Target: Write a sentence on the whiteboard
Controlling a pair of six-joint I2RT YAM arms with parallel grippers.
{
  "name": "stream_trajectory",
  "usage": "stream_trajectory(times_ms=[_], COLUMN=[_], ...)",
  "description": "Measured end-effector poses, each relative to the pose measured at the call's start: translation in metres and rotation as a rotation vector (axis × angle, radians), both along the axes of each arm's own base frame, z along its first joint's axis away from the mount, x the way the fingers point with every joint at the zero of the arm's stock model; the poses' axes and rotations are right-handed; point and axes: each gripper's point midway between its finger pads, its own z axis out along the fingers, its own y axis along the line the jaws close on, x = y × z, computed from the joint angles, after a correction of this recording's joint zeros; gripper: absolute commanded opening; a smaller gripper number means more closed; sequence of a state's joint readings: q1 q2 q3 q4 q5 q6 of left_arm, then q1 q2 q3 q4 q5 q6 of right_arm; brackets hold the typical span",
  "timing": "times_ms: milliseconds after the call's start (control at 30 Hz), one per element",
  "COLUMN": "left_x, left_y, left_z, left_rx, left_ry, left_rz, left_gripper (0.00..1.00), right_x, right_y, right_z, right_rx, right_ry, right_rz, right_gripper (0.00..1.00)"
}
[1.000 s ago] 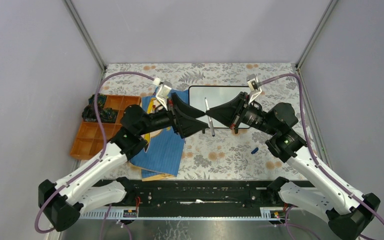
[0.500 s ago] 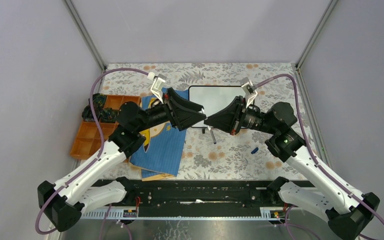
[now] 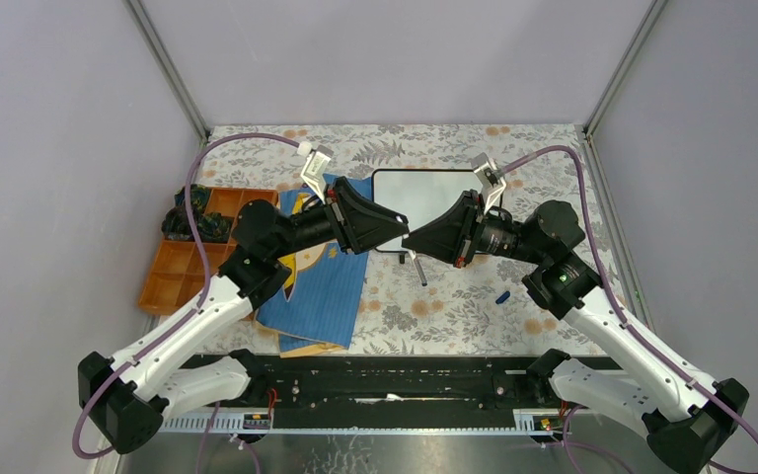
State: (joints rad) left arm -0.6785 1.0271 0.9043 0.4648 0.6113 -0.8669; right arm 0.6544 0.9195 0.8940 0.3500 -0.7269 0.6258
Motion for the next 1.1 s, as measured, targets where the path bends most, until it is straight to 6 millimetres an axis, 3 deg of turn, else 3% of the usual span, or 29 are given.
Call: stream_trajectory(times_ms=[200, 367, 533, 567, 700, 767, 900, 1100], left_x=[-0.003, -0.004, -0.006, -0.006, -0.004, -0.003, -0.001, 0.005], left_y=[0.000, -0.001, -0.001, -0.001, 0.000, 0.001, 0.006, 0.017], left_z=[0.003, 0.006, 0.007, 0.008, 0.007, 0.008, 0.014, 0.013], left_rx=[-0.011, -0.023, -0.031, -0.033, -0.041, -0.048, -0.071, -0.126], left_ry=[0.004, -0.002, -0.011, -0.012, -0.010, -0.006, -0.002, 0.036], left_rz=[-0.020, -0.030, -0.039, -0.038, -0.025, -0.013, 0.021, 0.100], left_gripper=[0.28, 0.01, 0.00, 0.00, 0.00, 0.00, 0.00, 0.00], right_x=[0.000, 0.000, 0.001, 0.001, 0.001, 0.000, 0.000, 0.004], right_y=[0.000, 0.000, 0.000, 0.000, -0.001, -0.001, -0.004, -0.011], right_z=[0.000, 0.000, 0.000, 0.000, 0.001, 0.001, 0.005, 0.009], right_rx=[0.000, -0.001, 0.001, 0.001, 0.002, 0.003, 0.014, 0.051], right_ry=[0.000, 0.002, 0.002, 0.002, 0.000, 0.002, -0.006, 0.001], right_rz=[0.000, -0.001, -0.005, -0.005, -0.008, -0.008, -0.027, -0.088], right_gripper=[0.00, 0.00, 0.00, 0.03, 0.46, 0.57, 0.66, 0.69])
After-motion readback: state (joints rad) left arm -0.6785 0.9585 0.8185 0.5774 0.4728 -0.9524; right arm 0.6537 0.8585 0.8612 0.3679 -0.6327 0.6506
